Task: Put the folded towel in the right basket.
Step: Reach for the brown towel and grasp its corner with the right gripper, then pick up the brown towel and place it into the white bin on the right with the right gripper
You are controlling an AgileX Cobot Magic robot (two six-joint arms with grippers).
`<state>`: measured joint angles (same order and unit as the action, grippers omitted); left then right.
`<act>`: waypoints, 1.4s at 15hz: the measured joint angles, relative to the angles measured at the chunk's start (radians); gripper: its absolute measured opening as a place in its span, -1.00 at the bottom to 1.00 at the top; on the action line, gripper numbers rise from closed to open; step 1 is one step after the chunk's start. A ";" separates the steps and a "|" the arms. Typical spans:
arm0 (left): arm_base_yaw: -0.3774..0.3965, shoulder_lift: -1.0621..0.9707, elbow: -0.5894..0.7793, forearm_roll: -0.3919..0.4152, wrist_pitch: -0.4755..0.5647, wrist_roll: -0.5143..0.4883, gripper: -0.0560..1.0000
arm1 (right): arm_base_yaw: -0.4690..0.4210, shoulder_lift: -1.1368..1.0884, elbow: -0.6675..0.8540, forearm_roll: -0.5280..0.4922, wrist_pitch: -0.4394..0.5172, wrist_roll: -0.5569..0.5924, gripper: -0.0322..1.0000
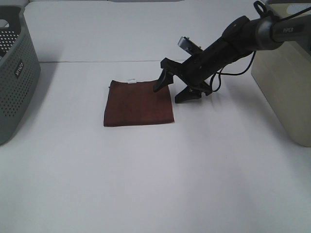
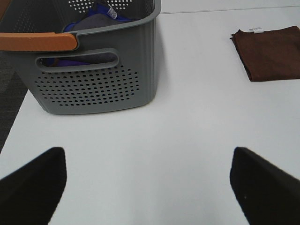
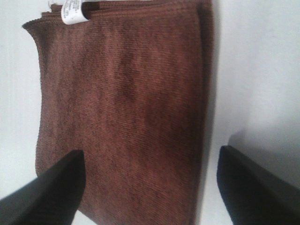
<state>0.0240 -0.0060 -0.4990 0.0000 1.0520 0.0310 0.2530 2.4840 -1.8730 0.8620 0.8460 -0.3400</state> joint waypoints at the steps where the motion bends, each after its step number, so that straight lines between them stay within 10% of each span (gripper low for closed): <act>1: 0.000 0.000 0.000 0.000 0.000 0.000 0.77 | 0.019 0.011 -0.009 0.012 -0.003 0.000 0.50; 4: 0.000 0.000 0.000 0.000 0.000 0.000 0.77 | 0.065 0.026 -0.015 0.015 -0.014 0.001 0.20; 7: 0.000 0.000 0.000 0.000 0.000 0.000 0.77 | 0.073 0.043 -0.014 0.003 -0.034 0.029 -0.83; 13: 0.000 0.000 0.000 0.000 0.000 0.000 0.77 | 0.073 0.022 -0.082 -0.051 0.078 0.040 -0.87; 21: 0.000 0.000 0.000 0.000 0.000 0.000 0.77 | 0.074 -0.194 -0.288 -0.487 0.365 0.250 -0.87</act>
<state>0.0240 -0.0060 -0.4990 0.0000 1.0520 0.0310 0.3270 2.2900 -2.1610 0.3750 1.2110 -0.0900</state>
